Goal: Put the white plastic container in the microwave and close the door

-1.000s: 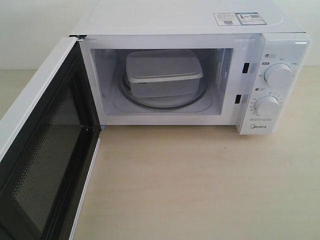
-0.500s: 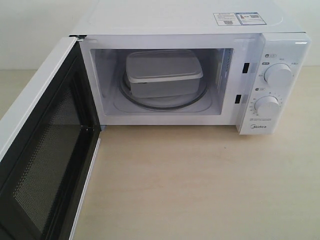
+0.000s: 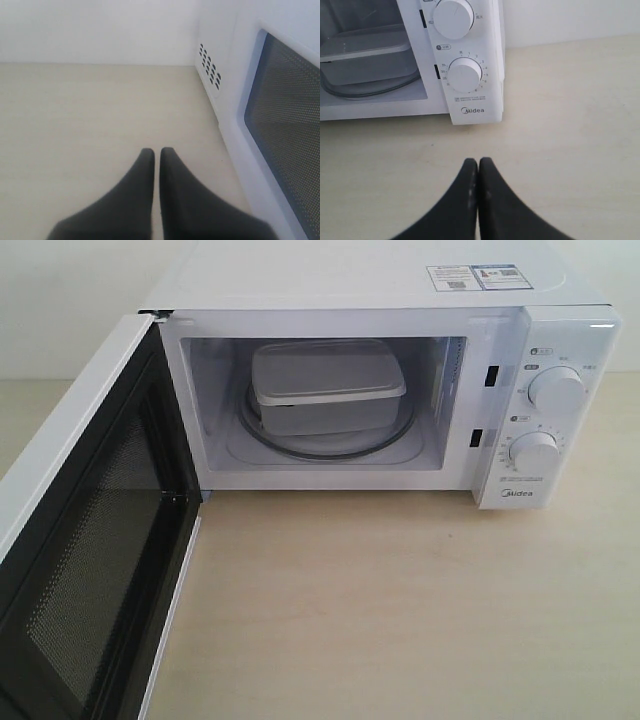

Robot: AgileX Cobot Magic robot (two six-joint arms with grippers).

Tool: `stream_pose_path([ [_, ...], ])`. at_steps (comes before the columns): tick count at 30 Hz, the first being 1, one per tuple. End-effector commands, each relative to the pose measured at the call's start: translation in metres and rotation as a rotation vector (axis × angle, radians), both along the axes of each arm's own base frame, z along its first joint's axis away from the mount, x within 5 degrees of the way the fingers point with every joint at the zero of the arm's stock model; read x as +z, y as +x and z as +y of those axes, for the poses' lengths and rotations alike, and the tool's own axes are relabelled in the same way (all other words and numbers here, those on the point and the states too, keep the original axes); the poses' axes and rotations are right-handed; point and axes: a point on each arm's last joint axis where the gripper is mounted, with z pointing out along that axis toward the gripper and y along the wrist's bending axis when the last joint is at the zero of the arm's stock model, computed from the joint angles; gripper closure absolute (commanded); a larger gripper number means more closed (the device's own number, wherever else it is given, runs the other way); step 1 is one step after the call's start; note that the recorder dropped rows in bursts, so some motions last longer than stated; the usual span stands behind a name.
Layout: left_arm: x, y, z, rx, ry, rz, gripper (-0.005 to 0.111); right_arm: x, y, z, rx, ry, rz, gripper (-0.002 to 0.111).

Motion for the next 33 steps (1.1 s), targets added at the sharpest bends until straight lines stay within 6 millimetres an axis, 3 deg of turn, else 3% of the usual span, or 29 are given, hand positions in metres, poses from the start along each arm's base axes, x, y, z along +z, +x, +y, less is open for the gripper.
stream_pose_path([
  [1, -0.001, 0.0, 0.0, 0.004, -0.007, 0.001, 0.102, 0.001, 0.0, 0.0, -0.003, -0.002, -0.006, 0.108],
  [20, -0.001, 0.0, 0.001, 0.003, 0.03, -0.001, 0.102, 0.001, 0.0, 0.0, -0.003, -0.002, -0.006, 0.108],
  [26, 0.062, -0.01, 0.0, 0.0, -0.019, -0.187, 0.102, 0.001, 0.0, 0.0, -0.003, -0.002, -0.006, 0.108],
  [33, 0.137, -0.042, 0.0, -0.009, -0.126, -0.387, 0.102, 0.001, 0.0, 0.0, -0.003, -0.002, -0.006, 0.108],
])
